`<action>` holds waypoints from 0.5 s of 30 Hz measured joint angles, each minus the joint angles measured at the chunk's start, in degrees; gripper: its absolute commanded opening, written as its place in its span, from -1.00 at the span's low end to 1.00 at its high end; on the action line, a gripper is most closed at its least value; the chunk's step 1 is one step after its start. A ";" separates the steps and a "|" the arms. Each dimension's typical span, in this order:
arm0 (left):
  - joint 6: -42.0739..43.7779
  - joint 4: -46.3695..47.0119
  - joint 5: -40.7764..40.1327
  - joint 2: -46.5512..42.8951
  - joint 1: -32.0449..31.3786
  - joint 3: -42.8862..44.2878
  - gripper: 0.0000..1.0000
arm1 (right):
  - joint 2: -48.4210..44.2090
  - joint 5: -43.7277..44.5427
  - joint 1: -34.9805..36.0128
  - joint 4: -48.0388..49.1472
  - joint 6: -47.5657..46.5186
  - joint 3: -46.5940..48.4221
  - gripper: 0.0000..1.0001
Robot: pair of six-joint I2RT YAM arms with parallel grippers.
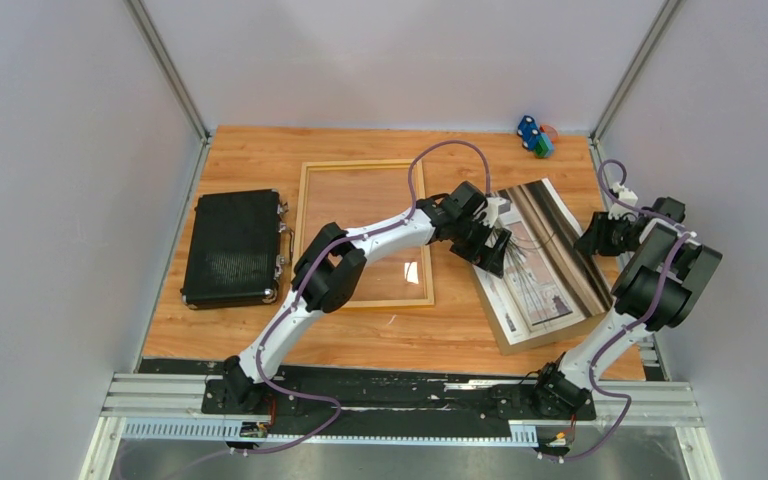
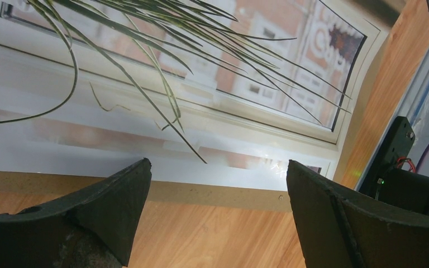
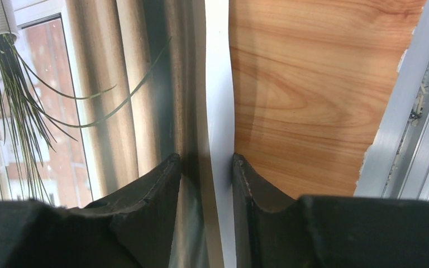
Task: Put the photo into the frame
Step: Turn over the photo at the center of the board.
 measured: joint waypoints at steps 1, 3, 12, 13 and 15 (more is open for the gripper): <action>0.04 0.00 0.07 0.00 0.00 0.00 1.00 | 0.00 0.00 -0.07 -0.11 -0.20 0.00 -0.32; 0.17 0.00 0.22 0.00 0.00 0.00 1.00 | -0.02 -0.02 -0.11 -0.31 -0.55 0.00 -0.35; 0.42 -0.02 0.57 0.04 0.00 0.00 1.00 | -1.18 -0.50 -0.11 -1.86 -1.77 0.00 -0.38; 0.44 -0.02 0.59 0.04 0.00 0.00 1.00 | -1.60 -0.68 -0.11 -2.08 -2.01 0.00 -0.39; 0.55 -0.02 0.66 0.04 0.00 0.00 1.00 | -2.49 -1.09 -0.11 -2.47 -2.49 0.00 -0.38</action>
